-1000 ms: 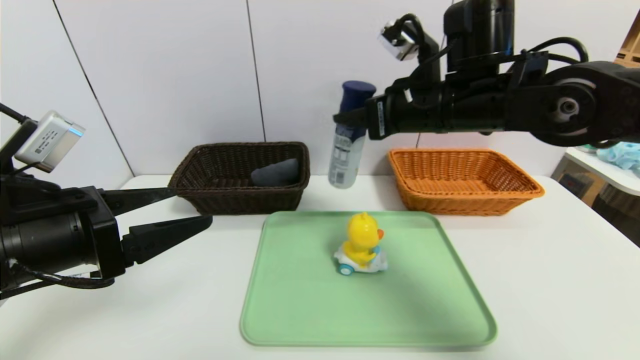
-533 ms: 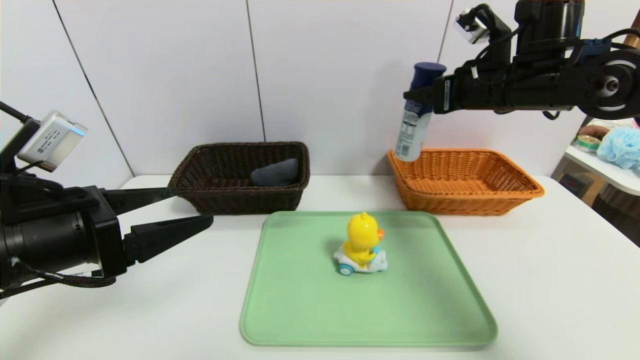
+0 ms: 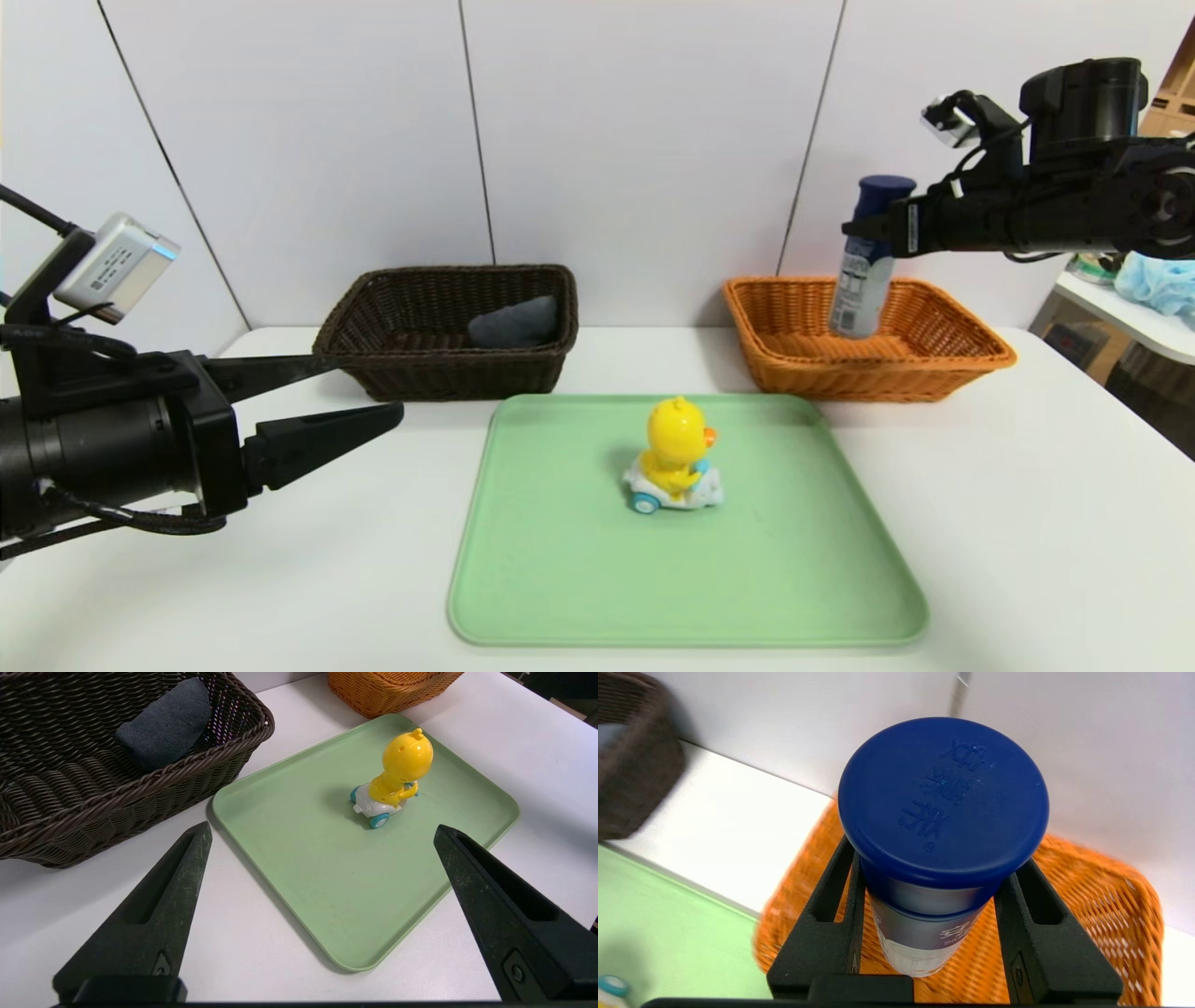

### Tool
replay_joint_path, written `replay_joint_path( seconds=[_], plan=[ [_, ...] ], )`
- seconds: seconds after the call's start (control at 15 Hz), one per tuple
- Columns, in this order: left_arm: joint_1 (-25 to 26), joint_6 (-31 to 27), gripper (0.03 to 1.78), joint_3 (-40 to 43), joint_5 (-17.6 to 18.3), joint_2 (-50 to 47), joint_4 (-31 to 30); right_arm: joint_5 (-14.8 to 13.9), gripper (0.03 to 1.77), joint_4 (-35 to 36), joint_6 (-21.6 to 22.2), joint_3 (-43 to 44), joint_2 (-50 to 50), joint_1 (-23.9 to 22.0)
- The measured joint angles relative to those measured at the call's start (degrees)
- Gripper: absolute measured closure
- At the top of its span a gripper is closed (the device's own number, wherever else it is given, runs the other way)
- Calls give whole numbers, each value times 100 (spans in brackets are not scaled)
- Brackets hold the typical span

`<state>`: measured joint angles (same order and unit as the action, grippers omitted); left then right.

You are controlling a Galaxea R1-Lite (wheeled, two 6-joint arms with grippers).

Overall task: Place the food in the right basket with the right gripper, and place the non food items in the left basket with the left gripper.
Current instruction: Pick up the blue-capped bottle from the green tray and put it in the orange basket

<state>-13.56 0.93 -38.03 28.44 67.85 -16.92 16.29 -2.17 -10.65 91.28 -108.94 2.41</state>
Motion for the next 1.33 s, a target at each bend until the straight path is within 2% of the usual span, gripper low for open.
replay_joint_path(
  seconds=[0.33,0.93,1.0,1.33],
  plan=[
    [-6,1,12,0,-2,59,0,2,101,685,-30,-413,-215,-373],
    [-2,0,12,11,-11,149,-20,33,101,1349,-17,-484,-755,-491],
    [-2,1,12,4,-9,155,-20,27,98,1358,-9,-474,-774,-497],
    [-5,1,12,-2,-5,177,-17,35,55,1324,11,-534,-774,-494]
  ],
)
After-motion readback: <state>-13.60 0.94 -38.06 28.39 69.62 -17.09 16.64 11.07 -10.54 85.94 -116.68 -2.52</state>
